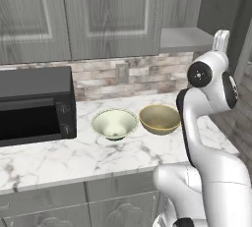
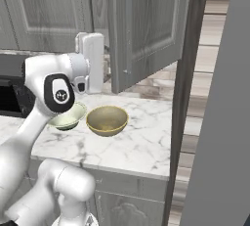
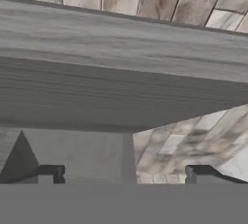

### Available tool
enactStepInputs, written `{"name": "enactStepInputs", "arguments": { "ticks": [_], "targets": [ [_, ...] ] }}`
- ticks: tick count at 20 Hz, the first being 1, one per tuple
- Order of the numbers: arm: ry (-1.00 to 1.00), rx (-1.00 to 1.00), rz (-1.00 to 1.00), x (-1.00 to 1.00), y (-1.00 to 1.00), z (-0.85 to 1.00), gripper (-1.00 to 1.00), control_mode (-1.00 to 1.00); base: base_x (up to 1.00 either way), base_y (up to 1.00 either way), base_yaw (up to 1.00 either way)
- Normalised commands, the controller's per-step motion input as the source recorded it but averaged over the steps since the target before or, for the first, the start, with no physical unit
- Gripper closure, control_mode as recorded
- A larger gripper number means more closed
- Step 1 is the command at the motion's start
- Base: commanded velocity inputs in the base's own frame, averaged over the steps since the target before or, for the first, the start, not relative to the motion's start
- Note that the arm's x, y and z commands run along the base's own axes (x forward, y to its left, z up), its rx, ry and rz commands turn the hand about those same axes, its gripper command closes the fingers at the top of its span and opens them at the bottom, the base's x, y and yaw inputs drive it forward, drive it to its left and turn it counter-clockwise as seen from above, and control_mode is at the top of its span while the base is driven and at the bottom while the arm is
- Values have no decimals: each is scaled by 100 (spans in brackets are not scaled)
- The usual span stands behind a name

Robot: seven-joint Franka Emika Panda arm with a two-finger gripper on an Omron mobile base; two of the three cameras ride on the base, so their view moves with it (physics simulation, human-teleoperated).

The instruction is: Open the cabinet. Pick the bowls from the counter and place them in the cabinet. Then close the cabinet.

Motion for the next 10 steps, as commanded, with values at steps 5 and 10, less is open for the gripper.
{"name": "enactStepInputs", "arguments": {
  "ticks": [5,10],
  "targets": [
    [-4,10,-6,20,-52,-5,-100,-100,0,0,0],
    [-7,11,-12,6,-58,-5,-100,-100,0,0,0]
  ]
}}
